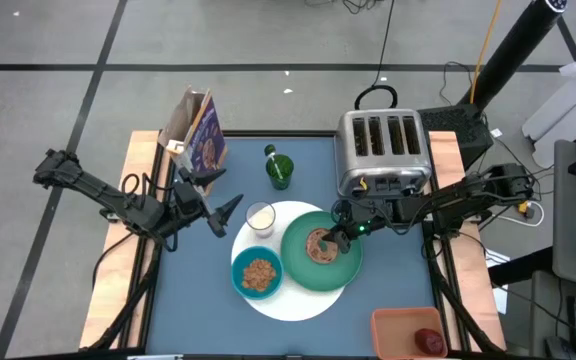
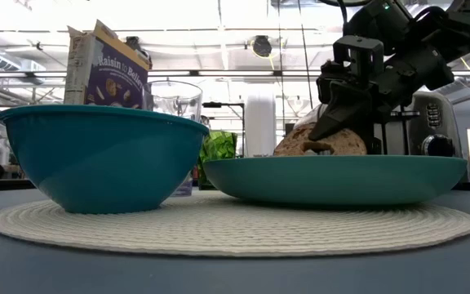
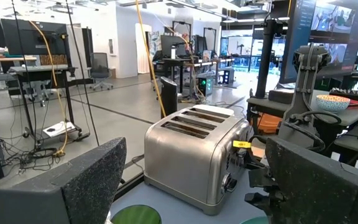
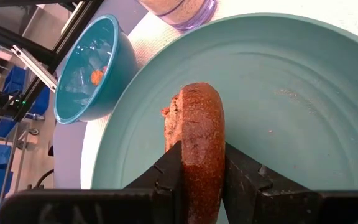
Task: Arrange a breakfast setting
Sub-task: Put the toasted bagel into the green plate from the toaster, then put the apple above the green plate from the orange bin
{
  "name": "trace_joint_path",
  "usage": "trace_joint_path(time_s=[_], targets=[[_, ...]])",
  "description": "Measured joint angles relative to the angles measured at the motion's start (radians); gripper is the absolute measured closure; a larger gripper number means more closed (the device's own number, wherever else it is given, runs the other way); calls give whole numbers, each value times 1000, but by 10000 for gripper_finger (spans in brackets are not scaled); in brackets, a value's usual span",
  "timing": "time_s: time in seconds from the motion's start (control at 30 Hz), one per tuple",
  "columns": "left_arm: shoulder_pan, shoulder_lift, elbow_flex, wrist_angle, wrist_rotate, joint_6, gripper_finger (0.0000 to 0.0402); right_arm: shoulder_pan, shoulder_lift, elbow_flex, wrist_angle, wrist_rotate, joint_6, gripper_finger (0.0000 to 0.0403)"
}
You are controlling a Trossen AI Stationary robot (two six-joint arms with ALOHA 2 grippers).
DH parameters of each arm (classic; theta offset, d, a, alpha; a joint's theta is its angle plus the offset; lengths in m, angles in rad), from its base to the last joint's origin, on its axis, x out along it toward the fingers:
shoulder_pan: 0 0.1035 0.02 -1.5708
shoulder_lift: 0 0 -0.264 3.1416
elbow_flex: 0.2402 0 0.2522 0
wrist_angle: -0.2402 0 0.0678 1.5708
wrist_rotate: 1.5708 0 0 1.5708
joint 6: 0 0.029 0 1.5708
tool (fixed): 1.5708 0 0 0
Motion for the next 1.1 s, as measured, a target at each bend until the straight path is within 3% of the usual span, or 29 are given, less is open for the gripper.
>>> trace_joint_path(time_s=[0.27,1.1], targets=[[0,0,0,0,0,0,11,0,0,0,-1,0,0,318],[0,0,0,0,0,0,11,0,0,0,-1,0,0,144]])
